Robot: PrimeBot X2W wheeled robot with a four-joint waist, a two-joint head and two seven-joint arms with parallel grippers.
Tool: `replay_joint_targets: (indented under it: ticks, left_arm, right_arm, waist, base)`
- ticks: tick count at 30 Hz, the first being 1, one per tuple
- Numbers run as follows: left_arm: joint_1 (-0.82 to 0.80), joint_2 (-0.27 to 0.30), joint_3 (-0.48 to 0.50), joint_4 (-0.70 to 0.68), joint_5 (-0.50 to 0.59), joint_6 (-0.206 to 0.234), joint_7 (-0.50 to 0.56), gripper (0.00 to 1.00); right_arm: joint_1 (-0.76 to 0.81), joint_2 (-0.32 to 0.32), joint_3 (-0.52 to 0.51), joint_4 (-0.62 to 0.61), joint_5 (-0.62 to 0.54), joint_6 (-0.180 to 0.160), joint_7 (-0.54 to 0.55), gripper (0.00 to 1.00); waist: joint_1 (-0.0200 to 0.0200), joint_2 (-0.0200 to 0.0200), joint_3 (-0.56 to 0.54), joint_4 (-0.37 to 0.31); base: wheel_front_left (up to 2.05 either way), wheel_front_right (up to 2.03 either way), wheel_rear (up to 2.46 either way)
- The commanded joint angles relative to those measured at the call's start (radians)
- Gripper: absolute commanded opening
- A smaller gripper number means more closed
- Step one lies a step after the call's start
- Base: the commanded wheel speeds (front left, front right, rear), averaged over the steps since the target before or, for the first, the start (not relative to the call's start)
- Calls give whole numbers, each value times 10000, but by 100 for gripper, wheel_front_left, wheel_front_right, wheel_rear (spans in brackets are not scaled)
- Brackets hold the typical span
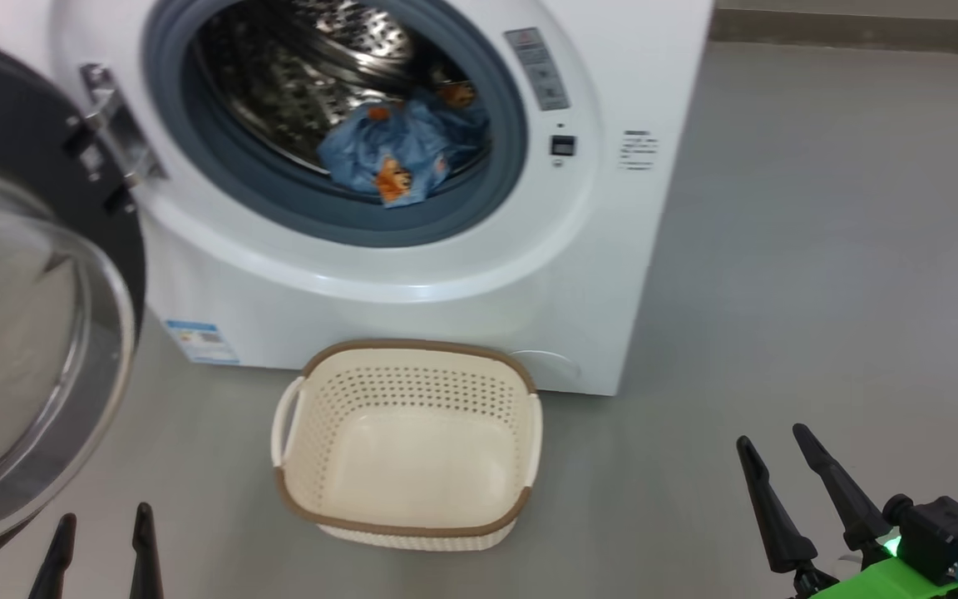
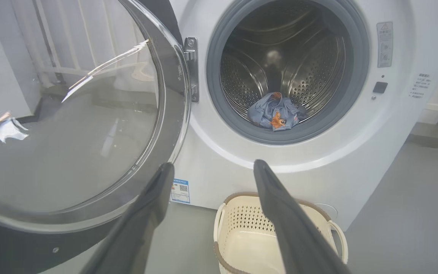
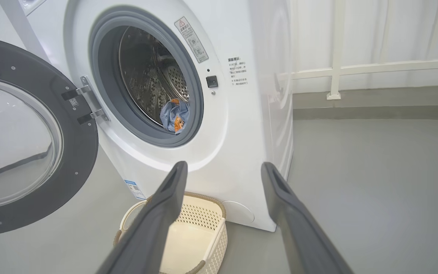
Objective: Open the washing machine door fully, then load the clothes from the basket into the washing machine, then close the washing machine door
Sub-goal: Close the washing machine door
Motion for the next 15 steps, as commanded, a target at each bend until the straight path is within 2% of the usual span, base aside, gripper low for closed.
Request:
replay_joint_targets:
  ticks: [1, 15]
  left_arm:
    - [-233, 39, 372, -121, 114, 6, -65, 100]
    - [-342, -304, 957, -56, 88, 6, -65, 100]
  right_arm:
    - [-446, -246, 265, -201, 108, 73, -80, 100]
    - [-1059, -384, 1015, -13, 182, 73, -80, 100]
  waist:
    - [0, 0, 110, 761]
    - [0, 0, 164, 2511]
  base:
    - [0, 0, 0]
    - [0, 0, 0]
